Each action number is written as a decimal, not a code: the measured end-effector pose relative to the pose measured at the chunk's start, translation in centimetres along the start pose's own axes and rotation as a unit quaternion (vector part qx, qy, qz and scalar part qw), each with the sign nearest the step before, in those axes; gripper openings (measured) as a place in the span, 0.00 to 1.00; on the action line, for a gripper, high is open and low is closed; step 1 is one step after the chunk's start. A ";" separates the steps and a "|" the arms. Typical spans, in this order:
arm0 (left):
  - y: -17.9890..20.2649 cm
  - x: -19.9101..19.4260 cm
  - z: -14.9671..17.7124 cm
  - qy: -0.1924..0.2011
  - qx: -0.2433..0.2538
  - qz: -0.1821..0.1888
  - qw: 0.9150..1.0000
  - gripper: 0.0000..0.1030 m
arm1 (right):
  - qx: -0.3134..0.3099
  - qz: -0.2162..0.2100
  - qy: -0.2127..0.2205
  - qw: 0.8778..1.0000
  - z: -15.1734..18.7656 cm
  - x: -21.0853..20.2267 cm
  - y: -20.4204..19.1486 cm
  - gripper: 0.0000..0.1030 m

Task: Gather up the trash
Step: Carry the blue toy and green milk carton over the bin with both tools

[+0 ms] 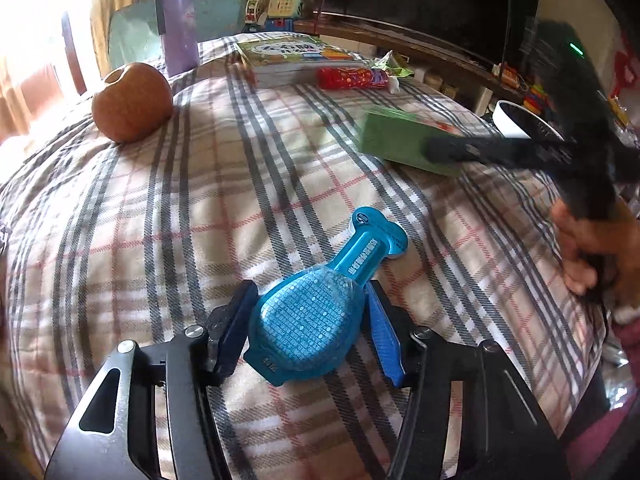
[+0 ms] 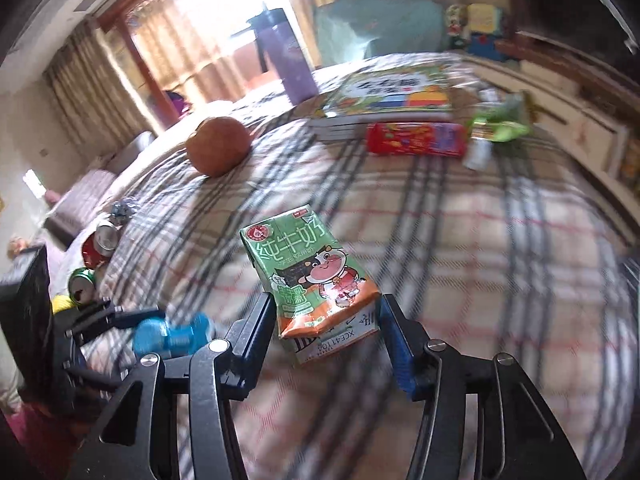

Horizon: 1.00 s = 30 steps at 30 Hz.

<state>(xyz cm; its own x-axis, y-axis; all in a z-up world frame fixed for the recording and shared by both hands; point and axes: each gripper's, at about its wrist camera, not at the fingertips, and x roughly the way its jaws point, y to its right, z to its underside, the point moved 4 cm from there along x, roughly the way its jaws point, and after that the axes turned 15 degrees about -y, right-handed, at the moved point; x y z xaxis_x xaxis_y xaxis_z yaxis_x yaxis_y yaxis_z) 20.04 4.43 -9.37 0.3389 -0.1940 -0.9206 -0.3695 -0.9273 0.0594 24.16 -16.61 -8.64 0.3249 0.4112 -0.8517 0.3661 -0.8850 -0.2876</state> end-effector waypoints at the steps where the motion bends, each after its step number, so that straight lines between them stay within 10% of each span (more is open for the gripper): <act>1: 0.0 0.0 0.0 0.000 -0.001 0.001 1.000 0.52 | 0.005 0.009 0.004 1.000 0.6 -0.4 0.1 0.52; 16: 1.5 -0.2 1.5 -0.012 -0.006 -0.035 0.999 0.53 | -0.079 0.076 -0.004 0.994 2.7 -2.1 -0.4 0.77; 19: 1.6 -0.2 1.6 -0.013 -0.015 -0.042 0.999 0.52 | -0.091 0.073 -0.019 0.993 2.3 -0.8 -0.8 0.71; 20: 1.7 -0.2 1.6 -0.013 -0.021 -0.044 0.999 0.51 | -0.093 0.076 -0.022 0.992 2.4 -0.5 -0.9 0.49; 30: 5.3 -1.3 1.7 -0.001 -0.076 -0.012 0.997 0.51 | 0.007 0.005 0.005 1.000 5.4 -3.9 2.3 0.45</act>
<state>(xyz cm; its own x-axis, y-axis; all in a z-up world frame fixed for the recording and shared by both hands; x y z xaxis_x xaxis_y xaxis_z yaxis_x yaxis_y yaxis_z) 16.14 0.31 -8.47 0.3451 -0.1713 -0.9228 -0.2254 -0.9696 0.0957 19.04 -21.39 -8.33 0.3376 0.4038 -0.8503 0.3504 -0.8923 -0.2846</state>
